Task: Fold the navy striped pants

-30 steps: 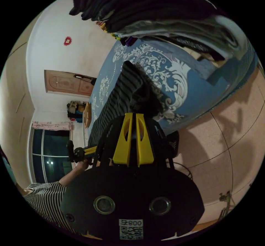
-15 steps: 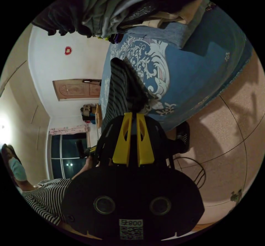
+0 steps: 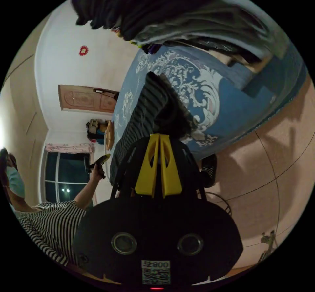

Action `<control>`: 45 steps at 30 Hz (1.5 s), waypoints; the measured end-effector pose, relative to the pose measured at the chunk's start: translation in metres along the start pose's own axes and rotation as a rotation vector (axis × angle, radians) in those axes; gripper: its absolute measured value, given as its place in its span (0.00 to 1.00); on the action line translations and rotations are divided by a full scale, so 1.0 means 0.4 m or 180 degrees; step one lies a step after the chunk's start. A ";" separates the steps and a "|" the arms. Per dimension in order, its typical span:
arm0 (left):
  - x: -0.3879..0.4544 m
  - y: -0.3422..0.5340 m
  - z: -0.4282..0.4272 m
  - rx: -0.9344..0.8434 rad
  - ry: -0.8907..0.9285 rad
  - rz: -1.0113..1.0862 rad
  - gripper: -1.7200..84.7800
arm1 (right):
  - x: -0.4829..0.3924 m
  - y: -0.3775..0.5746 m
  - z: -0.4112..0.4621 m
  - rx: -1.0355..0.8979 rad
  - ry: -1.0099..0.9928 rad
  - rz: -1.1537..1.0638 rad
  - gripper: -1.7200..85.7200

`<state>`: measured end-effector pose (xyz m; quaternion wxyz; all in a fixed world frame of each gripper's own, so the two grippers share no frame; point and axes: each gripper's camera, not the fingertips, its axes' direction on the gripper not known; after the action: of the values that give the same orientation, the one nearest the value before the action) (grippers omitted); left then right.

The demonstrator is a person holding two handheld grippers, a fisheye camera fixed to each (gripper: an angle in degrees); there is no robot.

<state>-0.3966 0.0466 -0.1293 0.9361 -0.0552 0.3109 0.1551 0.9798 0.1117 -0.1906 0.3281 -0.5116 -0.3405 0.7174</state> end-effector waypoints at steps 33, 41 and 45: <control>-0.379 0.063 -0.220 0.0428 0.0145 0.0590 0.09 | -1.221 0.307 1.504 -0.2797 0.0044 -0.3240 0.10; -0.425 -0.087 -0.203 -0.0079 -0.0001 0.1136 0.14 | -1.360 0.438 1.608 -0.2358 0.0287 -0.3537 0.09; -0.475 -0.111 -0.151 -0.0599 0.0119 0.1104 0.05 | -1.407 0.484 1.648 -0.2251 0.0334 -0.3631 0.08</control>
<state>-0.5604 -0.0562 -0.0636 0.8801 -0.0910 0.3172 0.3414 0.4718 -0.5573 0.0984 0.4845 -0.3624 -0.7555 0.2513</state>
